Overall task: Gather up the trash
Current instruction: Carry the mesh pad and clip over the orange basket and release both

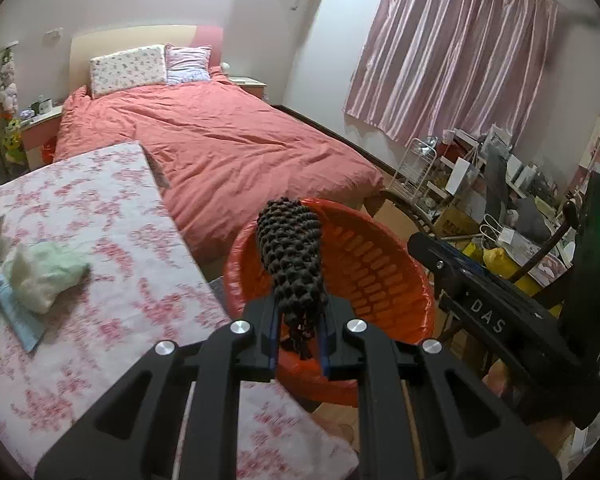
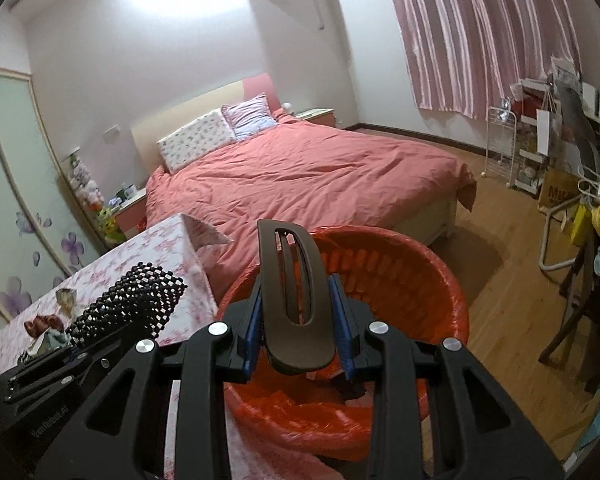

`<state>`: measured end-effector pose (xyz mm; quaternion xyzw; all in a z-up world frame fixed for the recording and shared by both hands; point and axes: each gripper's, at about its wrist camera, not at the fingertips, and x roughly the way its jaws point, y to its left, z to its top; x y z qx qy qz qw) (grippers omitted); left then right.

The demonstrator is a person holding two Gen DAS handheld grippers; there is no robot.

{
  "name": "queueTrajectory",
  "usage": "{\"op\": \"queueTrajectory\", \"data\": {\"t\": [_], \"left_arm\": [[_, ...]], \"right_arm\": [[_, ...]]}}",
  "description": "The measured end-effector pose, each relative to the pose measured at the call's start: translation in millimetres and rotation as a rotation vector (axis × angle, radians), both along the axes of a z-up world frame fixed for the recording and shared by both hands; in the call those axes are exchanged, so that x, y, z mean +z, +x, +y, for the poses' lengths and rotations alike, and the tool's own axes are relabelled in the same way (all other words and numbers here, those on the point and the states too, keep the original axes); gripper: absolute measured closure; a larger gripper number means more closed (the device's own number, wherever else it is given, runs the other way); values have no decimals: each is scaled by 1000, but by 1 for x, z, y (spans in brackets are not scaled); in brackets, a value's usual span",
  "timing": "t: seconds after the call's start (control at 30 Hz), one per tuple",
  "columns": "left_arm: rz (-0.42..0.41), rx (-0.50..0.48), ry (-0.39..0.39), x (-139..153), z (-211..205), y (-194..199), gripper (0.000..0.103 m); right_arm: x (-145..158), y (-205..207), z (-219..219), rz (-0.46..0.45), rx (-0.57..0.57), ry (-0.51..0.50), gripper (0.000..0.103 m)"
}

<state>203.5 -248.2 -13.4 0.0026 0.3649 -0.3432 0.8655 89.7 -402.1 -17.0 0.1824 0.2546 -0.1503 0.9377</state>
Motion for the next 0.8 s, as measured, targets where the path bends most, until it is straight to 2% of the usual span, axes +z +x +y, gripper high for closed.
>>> {"op": "queueTrajectory", "data": {"t": [0.4, 0.5, 0.57, 0.8], "left_arm": [[40, -35, 34, -23, -45, 23, 85], [51, -18, 52, -31, -46, 30, 63], [56, -8, 60, -34, -44, 33, 60], [54, 51, 94, -40, -15, 37, 48]], "right_arm": [[-12, 9, -35, -4, -29, 104, 71], [-15, 12, -42, 1, -36, 123, 65], [-16, 12, -43, 5, -44, 120, 49], [-18, 7, -37, 34, -52, 100, 49]]}}
